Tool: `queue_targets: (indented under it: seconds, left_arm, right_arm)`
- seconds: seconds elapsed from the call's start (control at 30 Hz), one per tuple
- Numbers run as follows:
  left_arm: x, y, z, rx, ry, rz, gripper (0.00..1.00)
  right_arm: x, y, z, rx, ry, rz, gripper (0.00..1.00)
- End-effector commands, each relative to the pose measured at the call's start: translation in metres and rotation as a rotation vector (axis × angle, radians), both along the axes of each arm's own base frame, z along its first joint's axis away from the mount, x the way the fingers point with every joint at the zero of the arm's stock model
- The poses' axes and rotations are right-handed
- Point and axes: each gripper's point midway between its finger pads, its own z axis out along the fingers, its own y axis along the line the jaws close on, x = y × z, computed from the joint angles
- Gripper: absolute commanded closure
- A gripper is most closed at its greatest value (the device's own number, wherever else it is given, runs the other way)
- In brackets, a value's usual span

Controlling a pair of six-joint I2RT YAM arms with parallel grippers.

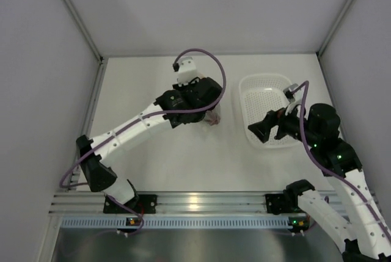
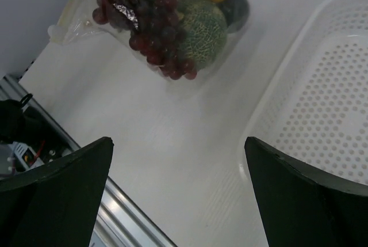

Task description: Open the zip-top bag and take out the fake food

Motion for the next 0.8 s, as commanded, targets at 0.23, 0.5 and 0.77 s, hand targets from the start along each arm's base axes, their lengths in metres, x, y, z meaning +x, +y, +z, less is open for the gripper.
queue_targets:
  seconds: [0.23,0.5,0.77]
  left_arm:
    - [-0.026,0.033,0.020,-0.524,-0.099,0.194,1.00]
    - [-0.032,0.043,0.019,-0.746,-0.121,0.301,1.00]
    - [-0.032,0.055,0.003,-0.864,-0.142,0.410,1.00]
  right_arm:
    - [-0.016,0.080,0.006,-0.016,-0.134,0.411,0.03]
    - [-0.014,0.140,-0.010,-0.057,-0.287,0.420,0.19]
    - [0.000,0.154,0.012,0.245,-0.408,0.302,0.21]
